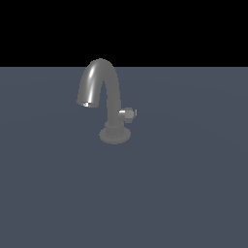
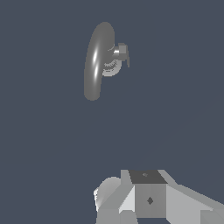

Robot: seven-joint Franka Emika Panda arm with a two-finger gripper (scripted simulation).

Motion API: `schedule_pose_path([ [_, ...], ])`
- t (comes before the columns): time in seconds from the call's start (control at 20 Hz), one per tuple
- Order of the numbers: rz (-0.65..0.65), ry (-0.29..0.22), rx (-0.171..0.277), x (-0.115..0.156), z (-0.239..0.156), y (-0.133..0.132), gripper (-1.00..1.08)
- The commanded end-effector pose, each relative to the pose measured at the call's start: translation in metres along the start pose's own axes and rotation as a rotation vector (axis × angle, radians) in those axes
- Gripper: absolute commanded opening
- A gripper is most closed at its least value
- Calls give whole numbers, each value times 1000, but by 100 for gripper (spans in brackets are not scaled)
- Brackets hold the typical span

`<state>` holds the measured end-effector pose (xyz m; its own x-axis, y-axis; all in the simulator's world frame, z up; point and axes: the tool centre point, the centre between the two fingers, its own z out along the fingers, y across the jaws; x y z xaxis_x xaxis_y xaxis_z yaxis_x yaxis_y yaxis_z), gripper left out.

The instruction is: Turn on the faucet by rotating a designated handle.

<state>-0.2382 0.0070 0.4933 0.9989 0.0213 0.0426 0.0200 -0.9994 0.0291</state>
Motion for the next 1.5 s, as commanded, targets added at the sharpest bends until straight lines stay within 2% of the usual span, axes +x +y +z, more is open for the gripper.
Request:
schedule_pose_path([
  [0.0, 0, 0, 0, 0, 0, 0, -100],
  [0.35, 19, -20, 10, 6, 0, -2, -100],
  [0.65, 66, -68, 35, 20, 1, -7, -100],
  [0.95, 142, -148, 75, 43, 3, -12, -100],
  [1.45, 307, -318, 161, 94, 14, -19, -100],
])
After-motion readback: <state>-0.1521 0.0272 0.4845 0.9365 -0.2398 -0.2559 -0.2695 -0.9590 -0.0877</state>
